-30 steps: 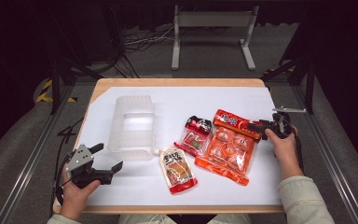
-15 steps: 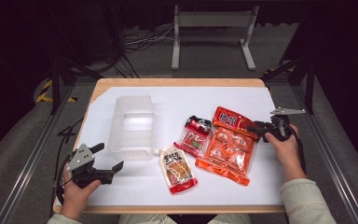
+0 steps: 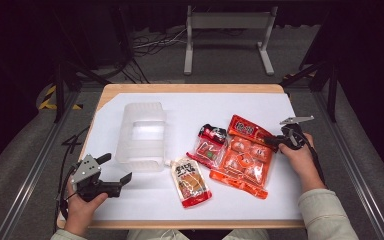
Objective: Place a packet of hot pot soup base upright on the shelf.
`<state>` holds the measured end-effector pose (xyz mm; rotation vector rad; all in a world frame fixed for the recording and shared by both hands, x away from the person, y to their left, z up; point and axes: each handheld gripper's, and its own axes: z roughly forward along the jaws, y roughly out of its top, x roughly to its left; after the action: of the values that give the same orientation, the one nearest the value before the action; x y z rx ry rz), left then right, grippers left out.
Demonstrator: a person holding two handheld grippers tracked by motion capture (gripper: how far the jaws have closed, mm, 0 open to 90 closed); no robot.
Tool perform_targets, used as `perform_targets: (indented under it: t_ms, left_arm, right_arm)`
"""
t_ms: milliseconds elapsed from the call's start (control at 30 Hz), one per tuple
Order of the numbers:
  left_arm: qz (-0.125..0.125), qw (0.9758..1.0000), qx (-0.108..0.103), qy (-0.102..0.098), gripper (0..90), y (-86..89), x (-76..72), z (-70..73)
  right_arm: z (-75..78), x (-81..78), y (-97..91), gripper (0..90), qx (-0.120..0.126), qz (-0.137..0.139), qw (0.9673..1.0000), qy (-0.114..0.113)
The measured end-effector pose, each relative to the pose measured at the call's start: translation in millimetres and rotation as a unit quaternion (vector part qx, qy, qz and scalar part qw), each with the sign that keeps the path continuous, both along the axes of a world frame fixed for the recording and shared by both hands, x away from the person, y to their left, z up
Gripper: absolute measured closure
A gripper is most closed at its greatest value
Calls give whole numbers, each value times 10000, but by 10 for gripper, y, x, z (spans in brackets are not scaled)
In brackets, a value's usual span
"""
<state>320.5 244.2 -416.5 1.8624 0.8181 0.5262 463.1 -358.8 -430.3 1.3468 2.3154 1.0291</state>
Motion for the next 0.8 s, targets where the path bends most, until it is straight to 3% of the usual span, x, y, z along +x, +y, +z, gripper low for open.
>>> perform_targets:
  t_ms: [167,400,533,667,800]
  left_arm:
    - [4,10000,30,-14,73,-6,-5,11]
    - [-248,9996,-147,-9,150,-50,-60,146]
    - [-170,9996,-199,-73,130,-75,-99,224]
    - [-263,9993,-271,-37,167,-110,-127,309]
    - [-260,9996,-124,-54,170,-178,-163,385]
  right_arm:
    - [37,-5,39,891,-173,-88,9998,-74]
    - [132,-48,-23,900,-2,-198,9998,-53]
    - [162,-68,-53,900,70,-270,9996,-53]
    - [254,-127,-86,900,189,-292,9992,-176]
    - [406,-191,-105,900,276,-242,9989,-294]
